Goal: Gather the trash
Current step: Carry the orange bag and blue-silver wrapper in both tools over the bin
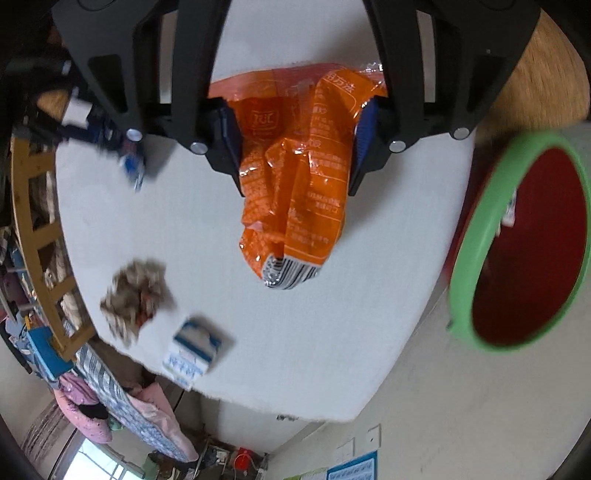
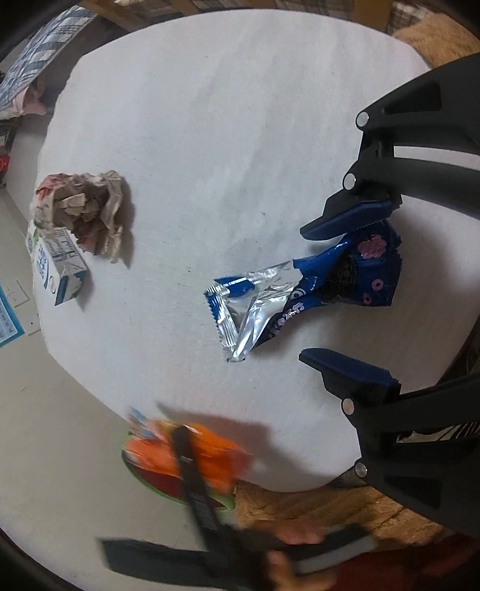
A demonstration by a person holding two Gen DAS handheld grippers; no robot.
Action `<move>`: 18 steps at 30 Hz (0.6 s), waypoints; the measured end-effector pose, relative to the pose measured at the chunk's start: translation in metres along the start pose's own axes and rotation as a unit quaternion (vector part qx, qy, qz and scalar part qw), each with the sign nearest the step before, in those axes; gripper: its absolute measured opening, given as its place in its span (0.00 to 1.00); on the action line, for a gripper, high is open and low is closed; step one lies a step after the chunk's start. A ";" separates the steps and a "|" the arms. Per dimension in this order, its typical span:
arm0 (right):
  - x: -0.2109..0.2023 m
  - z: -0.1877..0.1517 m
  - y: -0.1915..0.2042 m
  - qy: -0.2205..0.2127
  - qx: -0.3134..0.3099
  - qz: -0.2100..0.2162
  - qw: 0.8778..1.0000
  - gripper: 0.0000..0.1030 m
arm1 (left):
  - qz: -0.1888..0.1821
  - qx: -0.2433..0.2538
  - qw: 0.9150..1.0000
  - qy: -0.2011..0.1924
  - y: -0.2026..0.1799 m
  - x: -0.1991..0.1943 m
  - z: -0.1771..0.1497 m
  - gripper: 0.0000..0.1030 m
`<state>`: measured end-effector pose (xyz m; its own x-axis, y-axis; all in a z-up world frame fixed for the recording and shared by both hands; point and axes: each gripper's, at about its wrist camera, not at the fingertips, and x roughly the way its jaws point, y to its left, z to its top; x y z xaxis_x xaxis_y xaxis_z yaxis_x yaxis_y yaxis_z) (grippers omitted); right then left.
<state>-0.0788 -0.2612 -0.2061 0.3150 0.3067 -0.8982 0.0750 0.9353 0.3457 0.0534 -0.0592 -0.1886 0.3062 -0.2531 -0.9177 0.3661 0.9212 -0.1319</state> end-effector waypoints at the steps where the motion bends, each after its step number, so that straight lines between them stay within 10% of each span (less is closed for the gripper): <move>1: 0.001 -0.001 0.000 -0.002 0.004 0.000 1.000 0.57 | 0.005 0.001 1.000 0.002 0.000 0.000 -0.006 0.49; 8: 0.007 -0.003 0.000 -0.009 0.018 -0.006 1.000 0.57 | 0.001 -0.038 0.999 0.018 0.013 0.007 -0.034 0.63; 13: 0.010 0.000 0.000 -0.014 0.022 -0.010 1.000 0.55 | -0.004 -0.037 0.999 0.025 0.013 0.013 -0.039 0.54; 18: 0.011 -0.003 -0.007 -0.015 0.045 -0.009 0.999 0.32 | 0.001 -0.035 0.999 -0.009 0.014 -0.007 -0.036 0.52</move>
<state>-0.0782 -0.2634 -0.2194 0.3402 0.2843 -0.8964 0.1658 0.9201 0.3547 0.0248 -0.0341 -0.1970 0.3228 -0.2569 -0.9109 0.3031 0.9398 -0.1576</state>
